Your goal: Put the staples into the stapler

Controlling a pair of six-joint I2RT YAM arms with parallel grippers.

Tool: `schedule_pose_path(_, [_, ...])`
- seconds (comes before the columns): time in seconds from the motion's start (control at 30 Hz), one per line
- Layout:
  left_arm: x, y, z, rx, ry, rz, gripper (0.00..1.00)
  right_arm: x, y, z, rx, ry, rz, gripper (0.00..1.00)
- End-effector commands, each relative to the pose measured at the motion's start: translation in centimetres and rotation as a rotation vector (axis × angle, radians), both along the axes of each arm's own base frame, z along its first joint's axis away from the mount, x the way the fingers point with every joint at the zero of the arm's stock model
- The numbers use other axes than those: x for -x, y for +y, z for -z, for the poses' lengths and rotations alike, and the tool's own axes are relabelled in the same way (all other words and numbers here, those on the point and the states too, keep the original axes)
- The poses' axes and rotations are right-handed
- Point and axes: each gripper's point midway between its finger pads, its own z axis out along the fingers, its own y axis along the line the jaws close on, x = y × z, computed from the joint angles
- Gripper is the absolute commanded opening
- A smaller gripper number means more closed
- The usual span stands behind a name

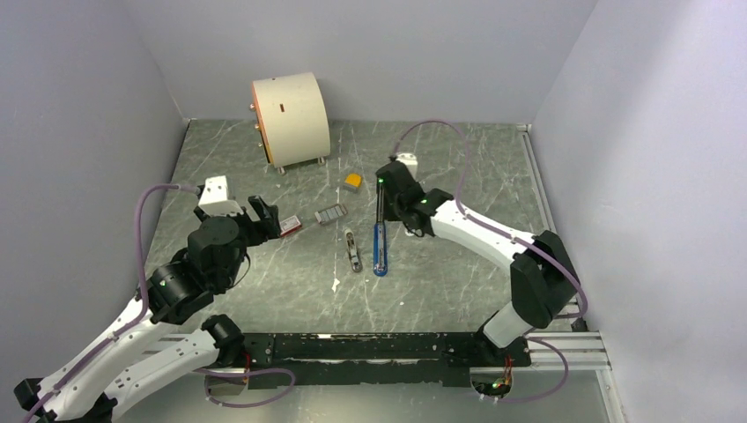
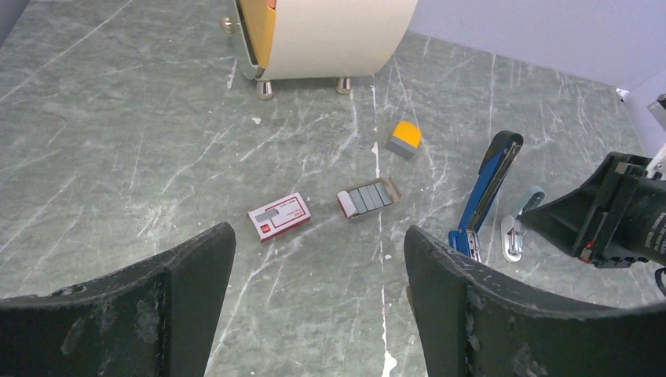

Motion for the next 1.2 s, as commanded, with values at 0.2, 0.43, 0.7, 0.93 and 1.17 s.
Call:
schedule_pose_path(0.2, [-0.3, -0.2, -0.6, 0.005, -0.005, -0.005, 0.84, -2.1, -7.4, 2.7, 0.028, 0.013, 0.218, 0.19])
schedule_pose_path(0.43, [-0.4, -0.3, -0.5, 0.0, -0.003, -0.003, 0.84, -2.4, -8.7, 4.2, 0.047, 0.026, 0.289, 0.19])
schedule_pose_path(0.7, [-0.4, -4.6, -0.8, -0.023, -0.023, 0.238, 0.79, -2.7, -9.0, 5.7, 0.067, 0.041, 0.304, 0.18])
schedule_pose_path(0.93, [-0.3, -6.9, -0.1, -0.046, 0.005, 0.348, 0.77, -2.6, -9.4, 7.1, 0.089, 0.06, 0.316, 0.18])
schedule_pose_path(1.17, [-0.4, -7.2, -0.1, -0.051, 0.004, 0.364, 0.78, -2.7, -9.6, 8.5, 0.105, 0.078, 0.318, 0.18])
